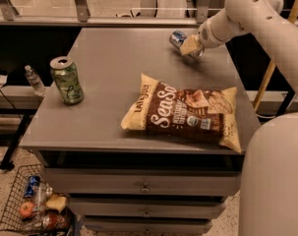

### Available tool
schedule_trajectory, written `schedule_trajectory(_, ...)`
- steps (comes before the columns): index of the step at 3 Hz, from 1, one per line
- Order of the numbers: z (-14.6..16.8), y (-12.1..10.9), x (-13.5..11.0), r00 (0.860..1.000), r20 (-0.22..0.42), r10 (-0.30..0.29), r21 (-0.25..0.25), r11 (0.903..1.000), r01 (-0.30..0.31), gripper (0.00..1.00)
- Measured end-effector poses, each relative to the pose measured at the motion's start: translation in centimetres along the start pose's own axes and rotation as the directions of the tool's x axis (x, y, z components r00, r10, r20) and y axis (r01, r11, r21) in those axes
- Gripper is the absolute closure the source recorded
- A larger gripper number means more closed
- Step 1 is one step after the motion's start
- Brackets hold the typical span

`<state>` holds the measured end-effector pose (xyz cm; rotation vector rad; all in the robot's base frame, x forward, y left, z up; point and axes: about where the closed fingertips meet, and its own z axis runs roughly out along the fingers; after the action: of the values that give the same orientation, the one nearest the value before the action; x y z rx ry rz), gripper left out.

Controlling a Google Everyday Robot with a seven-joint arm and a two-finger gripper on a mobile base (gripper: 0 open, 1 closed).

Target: Move redbull can near brown chip bag

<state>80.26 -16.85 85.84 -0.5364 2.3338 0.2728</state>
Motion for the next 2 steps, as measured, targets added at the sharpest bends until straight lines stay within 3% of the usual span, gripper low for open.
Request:
schedule_trajectory(1,-3.3,2.4,-1.6,0.990,0.009,-0.141,-0.038,0.9893,0.141,0.87)
schedule_trajectory(2,-6.9,6.4,-1.7,0.942,0.000,-0.335,-0.139,0.9332,0.331,1.00)
